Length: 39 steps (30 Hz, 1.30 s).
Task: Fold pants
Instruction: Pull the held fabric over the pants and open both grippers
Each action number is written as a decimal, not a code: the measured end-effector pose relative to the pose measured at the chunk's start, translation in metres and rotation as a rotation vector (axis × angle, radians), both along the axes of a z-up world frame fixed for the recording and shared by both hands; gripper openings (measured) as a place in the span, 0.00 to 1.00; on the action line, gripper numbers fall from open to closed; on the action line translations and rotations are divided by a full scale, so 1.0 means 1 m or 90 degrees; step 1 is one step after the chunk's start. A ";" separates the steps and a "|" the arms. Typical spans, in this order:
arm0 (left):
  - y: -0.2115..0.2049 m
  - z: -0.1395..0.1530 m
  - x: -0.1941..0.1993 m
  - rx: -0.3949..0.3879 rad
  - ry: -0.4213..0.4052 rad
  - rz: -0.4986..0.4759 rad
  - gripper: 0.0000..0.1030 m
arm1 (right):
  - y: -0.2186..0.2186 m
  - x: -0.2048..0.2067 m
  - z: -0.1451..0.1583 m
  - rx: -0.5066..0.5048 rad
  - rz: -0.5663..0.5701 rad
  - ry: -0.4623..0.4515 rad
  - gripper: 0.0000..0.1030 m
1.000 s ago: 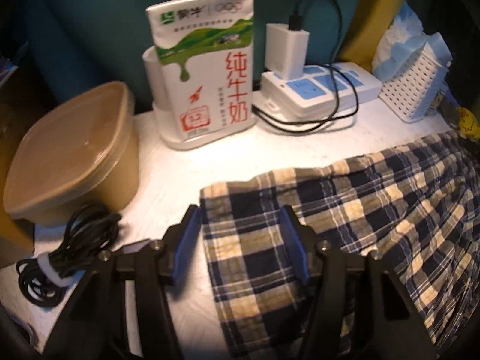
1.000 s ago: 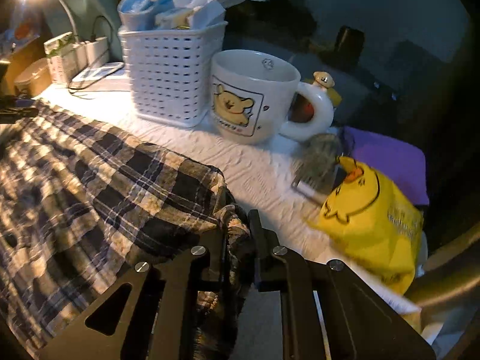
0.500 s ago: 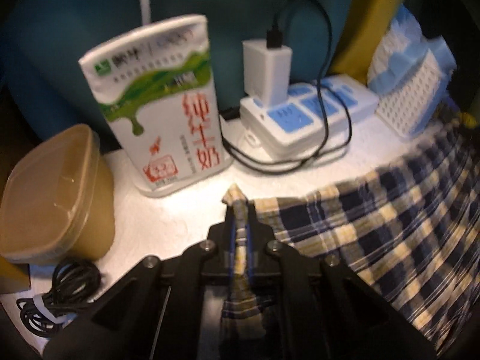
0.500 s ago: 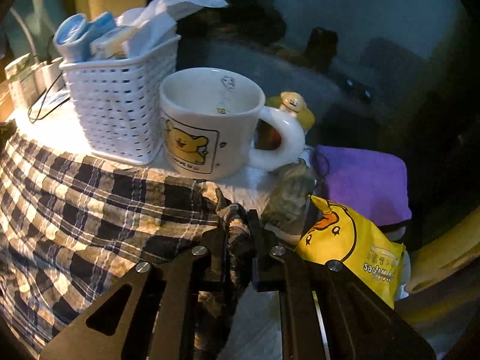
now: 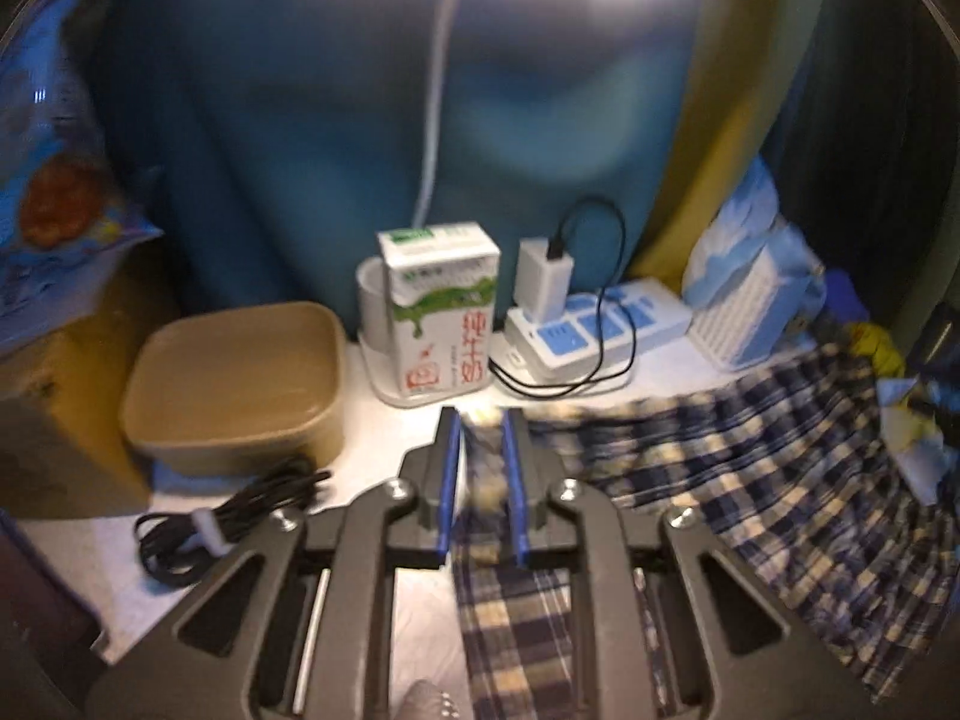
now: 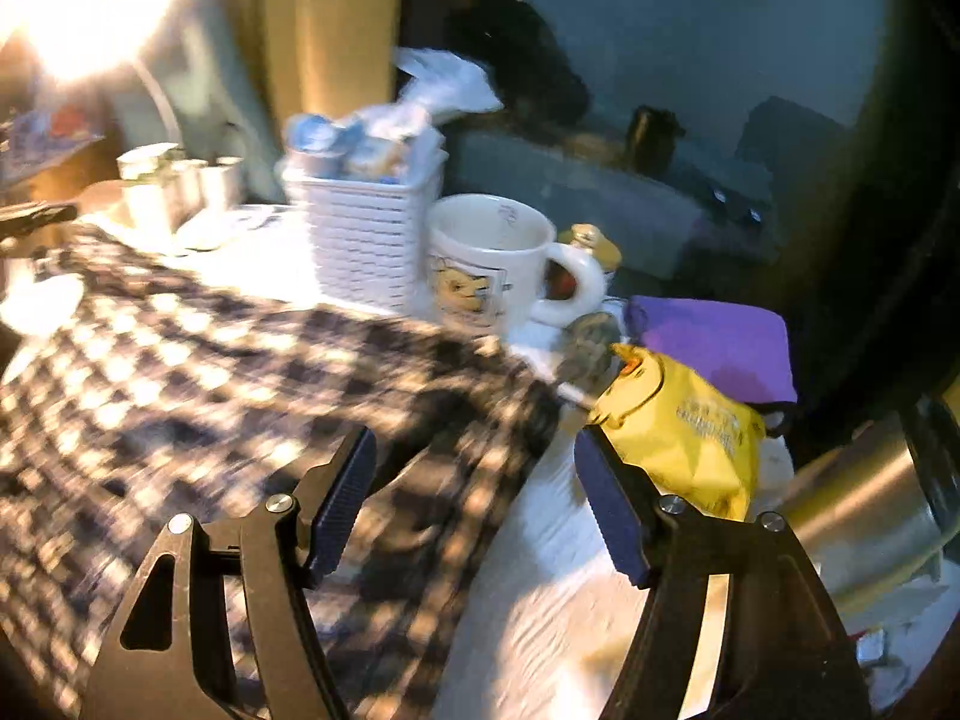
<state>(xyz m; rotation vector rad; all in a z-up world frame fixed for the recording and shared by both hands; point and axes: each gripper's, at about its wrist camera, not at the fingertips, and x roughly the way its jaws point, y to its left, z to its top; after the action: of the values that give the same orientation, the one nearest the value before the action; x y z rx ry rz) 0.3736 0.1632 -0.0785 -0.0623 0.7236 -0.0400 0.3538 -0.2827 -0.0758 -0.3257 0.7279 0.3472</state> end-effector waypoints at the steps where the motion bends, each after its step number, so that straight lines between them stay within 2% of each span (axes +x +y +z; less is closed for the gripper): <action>1: 0.002 0.004 -0.006 -0.003 -0.004 0.002 0.15 | 0.002 -0.013 -0.001 0.002 0.013 0.004 0.70; 5: 0.009 0.021 -0.039 -0.005 -0.025 0.018 0.15 | 0.009 -0.052 -0.011 -0.010 0.038 0.010 0.70; 9: 0.000 0.026 -0.078 -0.012 -0.031 0.001 0.16 | 0.002 -0.084 -0.017 0.015 0.036 0.018 0.70; 14: -0.030 0.010 -0.153 -0.058 -0.003 -0.073 0.17 | -0.007 -0.122 -0.022 0.037 0.046 0.018 0.70; 17: -0.051 -0.010 -0.198 -0.052 0.028 -0.093 0.20 | -0.013 -0.142 -0.028 0.037 0.040 0.020 0.70; 18: -0.055 -0.016 -0.210 -0.055 0.034 -0.094 0.24 | -0.015 -0.147 -0.030 0.039 0.035 0.022 0.71; 21: -0.069 -0.042 -0.247 -0.042 0.070 -0.087 0.46 | -0.020 -0.160 -0.042 0.039 0.021 0.036 0.72; 23: -0.074 -0.056 -0.266 -0.038 0.090 -0.080 0.56 | -0.021 -0.167 -0.048 0.035 0.017 0.041 0.73; 25: -0.077 -0.066 -0.285 -0.048 0.101 -0.073 0.71 | -0.020 -0.175 -0.054 0.028 0.009 0.043 0.74; 28: -0.077 -0.074 -0.315 -0.067 0.106 -0.057 0.75 | -0.018 -0.186 -0.063 0.006 -0.013 0.038 0.74; 33: -0.082 -0.082 -0.349 -0.082 0.108 -0.055 0.78 | -0.029 -0.200 -0.072 0.061 -0.045 0.061 0.74; 36: -0.090 -0.089 -0.358 -0.071 0.119 -0.059 0.79 | -0.034 -0.208 -0.074 0.076 -0.060 0.067 0.74; 39: -0.096 -0.099 -0.363 -0.084 0.132 -0.063 0.79 | -0.039 -0.214 -0.072 0.089 -0.068 0.069 0.74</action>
<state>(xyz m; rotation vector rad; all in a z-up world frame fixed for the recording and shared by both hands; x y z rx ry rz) 0.0106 0.0676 -0.1778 -0.1588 0.9311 -0.1784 0.1400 -0.3214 -0.1483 -0.1361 0.8196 0.3146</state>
